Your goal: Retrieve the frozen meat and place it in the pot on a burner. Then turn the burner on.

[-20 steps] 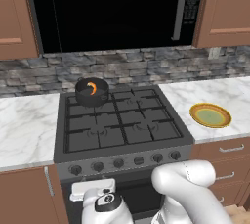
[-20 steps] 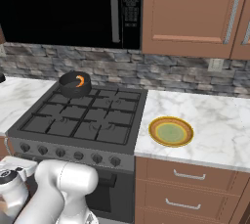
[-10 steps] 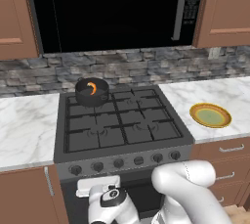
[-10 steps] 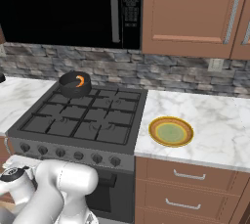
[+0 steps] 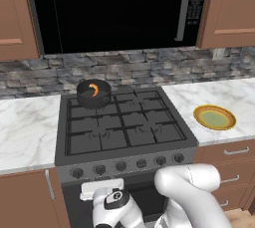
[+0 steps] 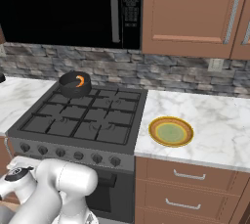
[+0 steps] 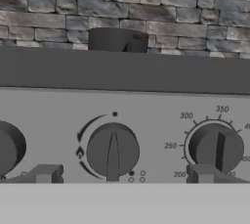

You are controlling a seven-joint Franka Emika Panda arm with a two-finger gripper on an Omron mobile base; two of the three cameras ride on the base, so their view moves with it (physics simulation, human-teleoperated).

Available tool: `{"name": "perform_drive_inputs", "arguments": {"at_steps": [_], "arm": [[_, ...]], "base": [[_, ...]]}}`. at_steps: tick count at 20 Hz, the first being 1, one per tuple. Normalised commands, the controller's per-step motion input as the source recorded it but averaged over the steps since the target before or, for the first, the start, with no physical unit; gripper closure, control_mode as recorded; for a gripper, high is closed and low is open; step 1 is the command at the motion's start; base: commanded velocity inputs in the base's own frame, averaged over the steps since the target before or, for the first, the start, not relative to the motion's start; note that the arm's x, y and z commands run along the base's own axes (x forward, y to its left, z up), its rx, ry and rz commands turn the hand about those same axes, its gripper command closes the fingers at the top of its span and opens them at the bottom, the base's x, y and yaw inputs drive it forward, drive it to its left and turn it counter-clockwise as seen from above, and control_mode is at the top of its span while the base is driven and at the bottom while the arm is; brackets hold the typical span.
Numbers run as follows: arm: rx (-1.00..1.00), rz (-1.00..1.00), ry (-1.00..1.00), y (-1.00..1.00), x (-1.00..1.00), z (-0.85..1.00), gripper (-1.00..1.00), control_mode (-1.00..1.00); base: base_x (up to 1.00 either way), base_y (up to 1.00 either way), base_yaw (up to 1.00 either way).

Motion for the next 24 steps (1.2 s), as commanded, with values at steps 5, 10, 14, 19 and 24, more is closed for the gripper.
{"name": "perform_drive_inputs", "arguments": {"at_steps": [5, 10, 14, 19, 24], "arm": [[0.0, 0.0, 0.0, 0.01, 0.03, -0.08, -1.0, -1.0], [0.0, -0.01, 0.0, 0.06, 0.15, 0.0, -1.0, -1.0], [0.0, 0.0, 0.0, 0.02, 0.19, 0.0, -1.0, -1.0], [0.0, 0.0, 0.0, 0.0, 0.19, 0.0, -1.0, -1.0], [0.0, 0.0, -0.02, 0.0, 0.16, 0.0, -1.0, -1.0]], "base": [[0.0, 0.0, 0.0], [0.0, 0.0, 0.0], [0.0, 0.0, 0.0], [0.0, 0.0, 0.0], [0.0, 0.0, 0.0]]}}
